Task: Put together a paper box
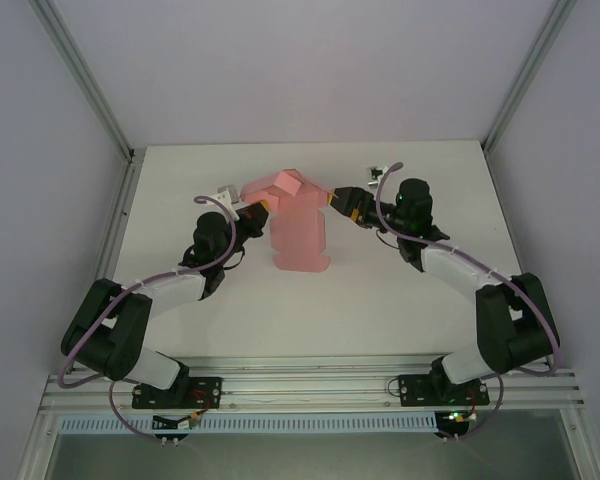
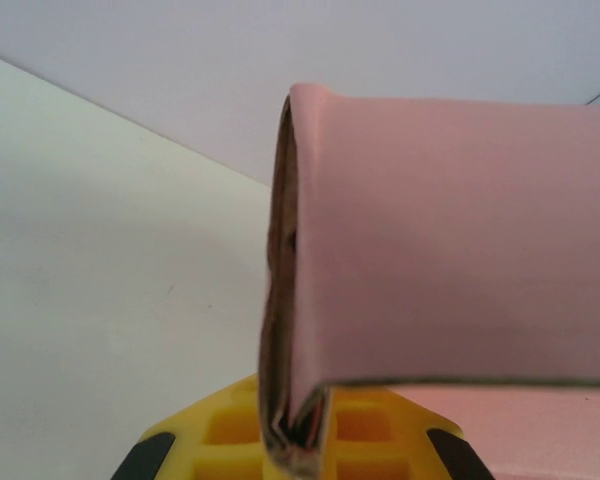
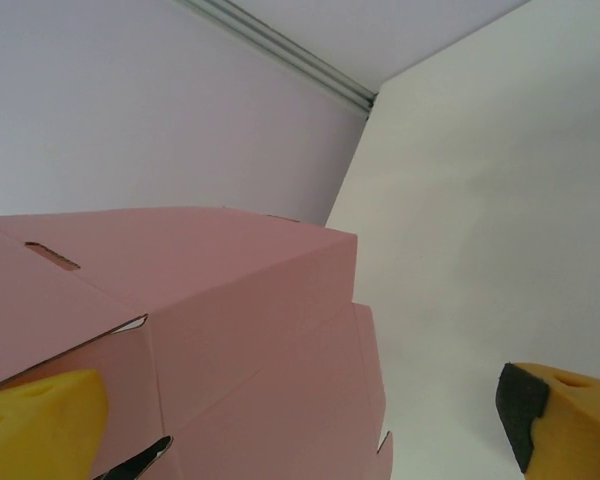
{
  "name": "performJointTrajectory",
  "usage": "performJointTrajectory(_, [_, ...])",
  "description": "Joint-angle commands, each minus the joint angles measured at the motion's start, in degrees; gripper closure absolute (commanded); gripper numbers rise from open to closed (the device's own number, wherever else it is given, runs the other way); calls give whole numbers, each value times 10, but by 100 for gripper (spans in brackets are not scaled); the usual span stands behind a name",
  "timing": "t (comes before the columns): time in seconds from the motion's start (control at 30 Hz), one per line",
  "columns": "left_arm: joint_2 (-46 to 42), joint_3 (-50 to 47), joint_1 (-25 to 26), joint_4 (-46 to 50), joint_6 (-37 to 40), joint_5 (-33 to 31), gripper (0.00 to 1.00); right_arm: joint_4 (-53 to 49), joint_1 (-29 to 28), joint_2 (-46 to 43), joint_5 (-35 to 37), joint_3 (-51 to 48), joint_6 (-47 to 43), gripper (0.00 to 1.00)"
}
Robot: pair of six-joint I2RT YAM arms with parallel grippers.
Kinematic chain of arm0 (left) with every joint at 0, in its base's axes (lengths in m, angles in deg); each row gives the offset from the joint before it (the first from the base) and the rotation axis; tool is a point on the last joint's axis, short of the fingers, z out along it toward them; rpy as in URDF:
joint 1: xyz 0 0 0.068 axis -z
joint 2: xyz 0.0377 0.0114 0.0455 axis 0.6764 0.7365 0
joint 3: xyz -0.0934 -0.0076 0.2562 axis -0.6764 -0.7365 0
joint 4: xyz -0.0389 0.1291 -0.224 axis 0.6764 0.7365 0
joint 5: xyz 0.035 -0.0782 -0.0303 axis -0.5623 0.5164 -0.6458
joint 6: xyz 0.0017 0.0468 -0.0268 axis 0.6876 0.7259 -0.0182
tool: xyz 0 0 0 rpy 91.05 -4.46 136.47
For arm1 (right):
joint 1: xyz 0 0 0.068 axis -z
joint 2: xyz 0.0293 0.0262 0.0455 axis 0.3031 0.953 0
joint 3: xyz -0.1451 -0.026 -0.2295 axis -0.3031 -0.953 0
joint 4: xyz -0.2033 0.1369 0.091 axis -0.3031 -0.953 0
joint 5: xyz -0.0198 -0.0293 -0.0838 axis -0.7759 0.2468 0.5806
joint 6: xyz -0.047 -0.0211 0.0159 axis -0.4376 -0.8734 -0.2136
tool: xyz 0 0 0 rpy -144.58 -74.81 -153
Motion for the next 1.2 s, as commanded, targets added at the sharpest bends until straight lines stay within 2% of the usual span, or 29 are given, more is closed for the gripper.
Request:
performJointTrajectory(0.0, [1,2,-2,-29,2,-4,100,-32,-8,-36,29,-6,-37,0])
performJointTrajectory(0.13, [-5,-1,-2,-31,2,4,100,-65,-2,-62,73,-14,-44,0])
performJointTrajectory(0.33, [-6,-5,-3,-39,-2,4,100,-59,8,-94,102,-38,-39,0])
performJointTrajectory(0.47, [-4,-2,-3,-39,-6,3,100,-41,8,-86,51,-37,-35,0])
performJointTrajectory(0.57, [1,0,-3,-45,-11,11,100,45,6,-72,17,-57,-22,0])
performJointTrajectory(0.63, [4,-2,-3,-56,-13,22,100,92,5,-61,15,-62,-14,0])
performJointTrajectory(0.9, [20,4,-3,-62,-13,49,100,162,-7,0,-22,-23,-7,0])
performJointTrajectory(1.0, [28,6,-3,-63,-13,55,100,153,-18,8,-19,-14,-24,0])
performJointTrajectory(1.17, [43,11,-3,-77,-17,71,100,58,-36,6,33,2,-86,0])
